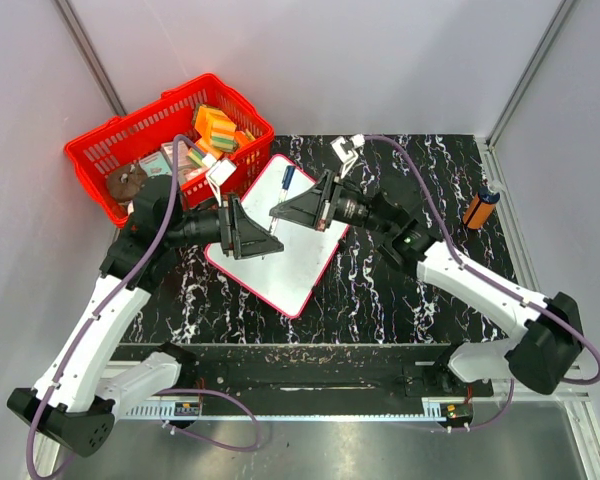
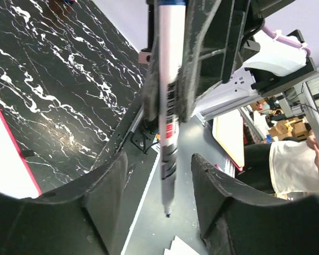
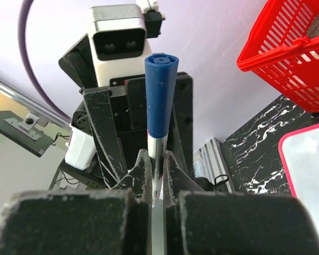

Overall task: Write a sentence on the whiteboard
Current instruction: Pick up the whiteboard marker at the center of the board.

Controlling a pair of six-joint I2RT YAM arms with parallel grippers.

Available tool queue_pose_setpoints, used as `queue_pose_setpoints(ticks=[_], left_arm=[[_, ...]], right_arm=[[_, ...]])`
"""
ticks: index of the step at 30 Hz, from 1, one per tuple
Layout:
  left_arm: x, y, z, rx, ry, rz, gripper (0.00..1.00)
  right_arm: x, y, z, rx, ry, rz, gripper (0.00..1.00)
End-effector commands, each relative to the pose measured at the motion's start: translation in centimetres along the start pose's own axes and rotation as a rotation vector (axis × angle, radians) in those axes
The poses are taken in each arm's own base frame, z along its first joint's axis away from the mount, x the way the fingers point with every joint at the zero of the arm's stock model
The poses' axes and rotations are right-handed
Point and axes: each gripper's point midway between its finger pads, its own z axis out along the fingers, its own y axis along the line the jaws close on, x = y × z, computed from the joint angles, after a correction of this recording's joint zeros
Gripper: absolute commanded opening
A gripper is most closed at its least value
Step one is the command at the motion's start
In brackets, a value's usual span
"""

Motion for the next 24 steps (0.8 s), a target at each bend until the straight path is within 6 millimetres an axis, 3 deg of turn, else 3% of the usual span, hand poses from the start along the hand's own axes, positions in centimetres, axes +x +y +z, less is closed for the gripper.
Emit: queue_pose_setpoints(ticks=[1,7,13,14,18,21,22,24], left_arm=[[-0.2,-0.5,-0.2,0.019,-0.012,0.041,0.61],[-0.3,-0.9,-0.1,0.046,-0.006,0.039,0.56],[-1.0,-2.0,0.4,0.104,-0.014,0.044,0.42],[-1.0,-2.3,0.5,0.114,-0.014,0.051,0.38],[-0.5,-2.8,0.9,0.135,0.007,0.061,0.0],[-0.6,-2.7,0.7,0.117,-0.018,0.077,0.0],[-0.8,-2.5,0.8,0.102,-0.032,0.079,0.0],[-1.1,-2.6,0.7,0.095,-0.047,0.087,0.0]], right_arm=[[-1.1,2.5,-1.3,-0.006,-0.062,-0.093,0.0],[-1.4,2.3,-2.3,0.047,-0.092,-0.118,0.0],[-1.6,2.0,-2.4,0.065,-0.106,-0.117,0.0],[-1.8,1.8,-2.4,0.075,-0.119,-0.115,0.0],[-2.8,1.9,-3.4,0.111,-0.193,-0.126,0.0],[-3.4,1.9,-4.1,0.146,-0.229,-0.136,0.0],[-3.4,1.9,-4.2,0.149,-0.228,-0.135,0.03],[-3.0,2.1,-4.2,0.138,-0.208,-0.136,0.26]])
